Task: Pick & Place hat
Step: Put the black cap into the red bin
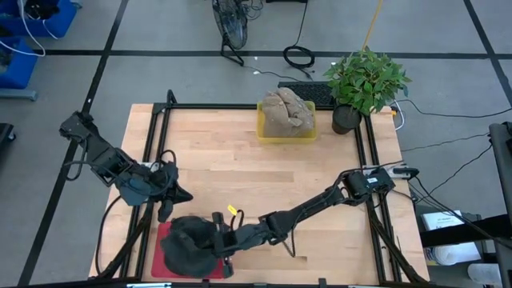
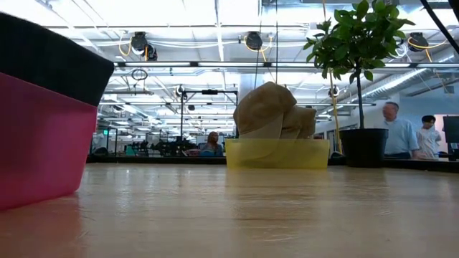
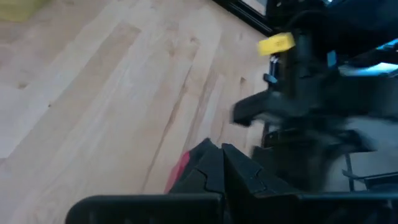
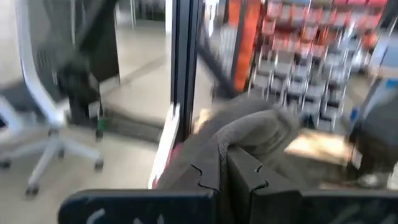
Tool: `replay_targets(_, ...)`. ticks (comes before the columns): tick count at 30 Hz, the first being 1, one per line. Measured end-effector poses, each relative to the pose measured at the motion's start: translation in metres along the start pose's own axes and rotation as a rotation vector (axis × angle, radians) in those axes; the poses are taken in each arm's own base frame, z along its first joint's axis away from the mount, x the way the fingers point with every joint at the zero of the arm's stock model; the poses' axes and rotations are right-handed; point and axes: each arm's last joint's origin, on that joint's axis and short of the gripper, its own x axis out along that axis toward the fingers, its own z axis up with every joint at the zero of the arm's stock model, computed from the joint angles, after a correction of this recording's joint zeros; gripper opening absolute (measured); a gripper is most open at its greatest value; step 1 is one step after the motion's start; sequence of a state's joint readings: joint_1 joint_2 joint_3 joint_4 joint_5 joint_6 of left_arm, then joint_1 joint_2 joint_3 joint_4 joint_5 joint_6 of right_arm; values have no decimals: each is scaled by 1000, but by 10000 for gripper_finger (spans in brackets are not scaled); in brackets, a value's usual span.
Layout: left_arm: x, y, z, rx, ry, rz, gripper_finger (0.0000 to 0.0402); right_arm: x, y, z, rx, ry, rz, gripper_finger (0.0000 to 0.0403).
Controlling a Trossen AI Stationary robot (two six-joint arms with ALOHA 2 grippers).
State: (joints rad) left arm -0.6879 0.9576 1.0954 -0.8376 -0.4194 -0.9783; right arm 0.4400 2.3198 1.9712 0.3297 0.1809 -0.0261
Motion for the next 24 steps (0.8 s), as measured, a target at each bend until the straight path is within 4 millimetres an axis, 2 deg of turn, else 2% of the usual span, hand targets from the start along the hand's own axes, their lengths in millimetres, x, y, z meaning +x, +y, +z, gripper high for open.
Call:
replay_targets(3, 3, -4, -2, 10, 1, -8, 3, -2, 4, -20, 27, 91, 7, 0)
replay_targets(8, 10, -10, -7, 44, 21, -5, 3, -7, 11, -45, 126, 93, 16, 0)
replay_targets(16, 24, -22, -19, 77, 62, 4, 5, -10, 14, -49, 283, 71, 10, 13)
replay_targets(24, 28, -27, -26, 98, 85, -1, 7, -8, 3, -51, 440, 91, 12, 67)
